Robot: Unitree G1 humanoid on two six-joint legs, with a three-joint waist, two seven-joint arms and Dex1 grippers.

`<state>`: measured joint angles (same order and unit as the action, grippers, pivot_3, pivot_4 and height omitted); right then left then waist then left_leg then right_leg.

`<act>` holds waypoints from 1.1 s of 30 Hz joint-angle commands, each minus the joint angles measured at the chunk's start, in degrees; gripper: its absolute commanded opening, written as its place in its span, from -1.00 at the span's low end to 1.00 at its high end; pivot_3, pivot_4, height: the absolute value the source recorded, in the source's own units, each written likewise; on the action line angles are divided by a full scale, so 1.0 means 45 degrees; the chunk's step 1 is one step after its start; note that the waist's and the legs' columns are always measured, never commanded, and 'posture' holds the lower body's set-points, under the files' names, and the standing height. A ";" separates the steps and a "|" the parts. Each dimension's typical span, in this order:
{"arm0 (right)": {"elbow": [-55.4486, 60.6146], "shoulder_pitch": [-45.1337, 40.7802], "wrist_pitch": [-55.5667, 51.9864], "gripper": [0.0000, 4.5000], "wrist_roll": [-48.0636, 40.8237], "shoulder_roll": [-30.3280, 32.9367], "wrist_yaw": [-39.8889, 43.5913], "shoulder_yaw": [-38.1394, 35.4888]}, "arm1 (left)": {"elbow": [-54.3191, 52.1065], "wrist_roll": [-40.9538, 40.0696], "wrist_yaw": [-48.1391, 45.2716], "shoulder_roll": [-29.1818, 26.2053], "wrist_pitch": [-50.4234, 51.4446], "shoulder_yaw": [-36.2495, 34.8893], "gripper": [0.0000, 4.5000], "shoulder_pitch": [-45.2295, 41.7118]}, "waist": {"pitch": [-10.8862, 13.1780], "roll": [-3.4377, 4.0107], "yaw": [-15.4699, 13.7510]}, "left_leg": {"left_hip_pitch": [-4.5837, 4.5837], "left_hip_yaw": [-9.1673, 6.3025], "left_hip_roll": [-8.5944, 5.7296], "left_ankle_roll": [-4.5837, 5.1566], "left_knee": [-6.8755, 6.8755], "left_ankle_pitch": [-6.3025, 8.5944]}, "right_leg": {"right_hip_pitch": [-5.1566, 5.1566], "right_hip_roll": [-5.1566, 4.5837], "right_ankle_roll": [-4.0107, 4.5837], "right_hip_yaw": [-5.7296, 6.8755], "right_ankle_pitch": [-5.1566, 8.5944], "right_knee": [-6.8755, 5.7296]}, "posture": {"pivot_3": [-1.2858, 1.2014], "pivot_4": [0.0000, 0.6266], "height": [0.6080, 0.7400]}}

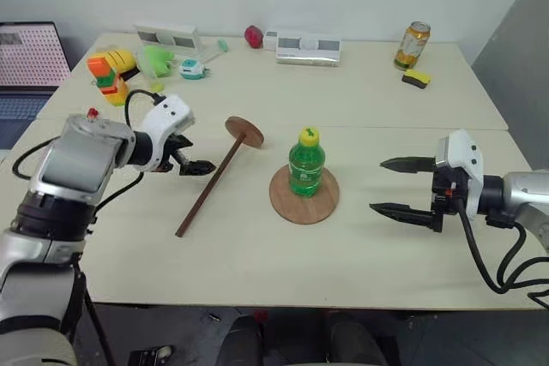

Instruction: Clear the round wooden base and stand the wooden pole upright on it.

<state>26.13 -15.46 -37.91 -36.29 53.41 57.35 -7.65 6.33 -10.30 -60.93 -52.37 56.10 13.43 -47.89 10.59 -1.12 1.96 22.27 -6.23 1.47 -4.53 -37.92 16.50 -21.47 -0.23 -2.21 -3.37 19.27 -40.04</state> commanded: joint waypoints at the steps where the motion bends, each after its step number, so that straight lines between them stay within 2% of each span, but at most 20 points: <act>1: 0.0177 -0.0504 0.0010 0.99 -0.0170 -0.0285 -0.0277 -0.0017 | -0.0182 -0.0328 -0.0297 0.0150 -0.0144 -0.0321 1.00 -0.0587 | 0.0000 0.0000 0.0015 | 0.0002 -0.0001 0.0003 -0.0009 -0.0002 -0.0005 | -0.0002 -0.0001 0.0000 0.0000 0.0000 -0.0001 | 0.03 -0.52 1.00; 5: 0.0070 -0.1015 -0.0139 0.99 -0.0166 -0.1129 -0.0877 0.0465 | -0.1264 -0.1062 -0.1255 -0.0120 -0.1894 -0.1044 1.00 0.0327 | 0.0000 0.0000 0.0113 | 0.0000 0.0001 0.0012 -0.0028 0.0000 -0.0015 | -0.0005 0.0001 0.0000 -0.0005 0.0000 -0.0003 | 0.03 -0.52 1.00; 8: -0.0510 -0.1665 -0.0043 0.99 0.0334 -0.2104 -0.1449 0.1371 | -0.1983 -0.1632 -0.2691 -0.0126 -0.5478 -0.1851 1.00 0.1523 | -0.0002 0.0003 0.0227 | 0.0007 0.0002 0.0011 -0.0037 -0.0001 -0.0021 | -0.0011 -0.0004 0.0001 -0.0006 -0.0001 -0.0006 | 0.03 -0.52 1.00; 13: -0.1998 -0.2773 -0.0032 0.99 0.1122 -0.3790 -0.2341 0.2485 | -0.1757 -0.2413 -0.4218 0.0168 -0.8771 -0.2718 1.00 0.2459 | -0.0001 0.0004 0.0261 | 0.0000 0.0019 0.0016 -0.0040 -0.0002 -0.0022 | -0.0017 -0.0006 0.0004 -0.0020 -0.0002 -0.0011 | 0.03 -0.52 1.00; 18: -0.3181 -0.3453 0.0446 0.99 0.1921 -0.4979 -0.2451 0.3456 | -0.1269 -0.2674 -0.5218 0.0160 -0.9953 -0.2785 1.00 0.2707 | -0.0002 0.0005 0.0288 | 0.0016 0.0016 0.0003 -0.0037 -0.0006 -0.0020 | -0.0029 -0.0007 0.0004 -0.0015 -0.0002 -0.0012 | 0.03 -0.52 1.00; 29: -0.5143 -0.4730 0.1281 0.99 0.3022 -0.7039 -0.2376 0.4462 | -0.1084 -0.2550 -0.5152 0.0315 -0.9952 -0.2617 1.00 0.2588 | -0.0002 0.0006 0.0386 | 0.0044 0.0019 0.0007 -0.0037 -0.0020 -0.0021 | -0.0114 0.0001 0.0004 -0.0025 -0.0002 -0.0115 | 0.03 -0.52 1.00; 33: -0.5306 -0.4769 0.1448 0.72 0.2953 -0.7405 -0.2309 0.4312 | -0.1264 -0.2538 -0.4891 0.0336 -0.9839 -0.2701 1.00 0.2693 | -0.0002 0.0006 0.0425 | 0.0057 0.0025 0.0007 -0.0039 -0.0030 -0.0022 | -0.0137 0.0002 0.0004 -0.0033 -0.0002 -0.0146 | 0.03 -0.52 1.00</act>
<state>1.31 -35.66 -32.84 -22.61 20.97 46.29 12.81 2.52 -21.38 -84.03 -50.92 11.99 2.52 -35.51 10.58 -1.09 3.87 22.53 -6.11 1.51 -4.71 -38.06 16.40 -22.10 -0.23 -2.19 -3.53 19.27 -40.73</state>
